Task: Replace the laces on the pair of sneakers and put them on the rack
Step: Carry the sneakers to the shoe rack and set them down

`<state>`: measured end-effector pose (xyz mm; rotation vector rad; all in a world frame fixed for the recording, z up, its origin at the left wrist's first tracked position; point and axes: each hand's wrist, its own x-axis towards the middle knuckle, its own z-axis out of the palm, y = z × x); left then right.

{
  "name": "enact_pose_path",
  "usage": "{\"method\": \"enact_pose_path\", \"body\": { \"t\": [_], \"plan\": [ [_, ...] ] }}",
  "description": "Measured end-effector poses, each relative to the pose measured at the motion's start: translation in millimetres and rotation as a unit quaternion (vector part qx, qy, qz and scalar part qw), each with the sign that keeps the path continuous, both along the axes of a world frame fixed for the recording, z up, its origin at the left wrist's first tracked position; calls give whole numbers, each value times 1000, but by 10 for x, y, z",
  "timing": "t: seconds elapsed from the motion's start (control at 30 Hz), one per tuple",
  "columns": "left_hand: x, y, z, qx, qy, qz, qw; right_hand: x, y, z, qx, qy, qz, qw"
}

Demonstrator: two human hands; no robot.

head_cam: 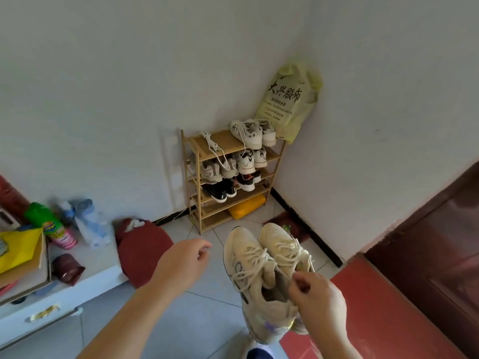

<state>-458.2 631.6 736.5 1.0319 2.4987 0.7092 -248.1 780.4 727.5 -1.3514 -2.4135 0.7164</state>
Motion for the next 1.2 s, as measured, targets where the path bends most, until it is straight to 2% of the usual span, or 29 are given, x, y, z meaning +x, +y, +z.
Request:
{"method": "enact_pose_path", "body": {
  "t": [0.2, 0.4, 0.63, 0.97, 1.2],
  "plan": [
    [-594, 960, 55, -11, 7, 51, 999, -707, 1137, 25, -10, -34, 67, 997],
    [-1136, 1694, 65, -19, 18, 91, 995, -1546, 2021, 113, -17, -27, 117, 993],
    [-2057, 2271, -125, -16, 15, 112, 993, -2585, 2656, -40, -34, 7, 129, 991],
    [-3822, 3036, -239, -35, 28, 95, 994, -4204, 3283, -128, -28, -5, 109, 994],
    [-4633, 3459, -484, -50, 32, 71, 996, -4840, 3574, -220, -54, -10, 100, 993]
  ]
}}
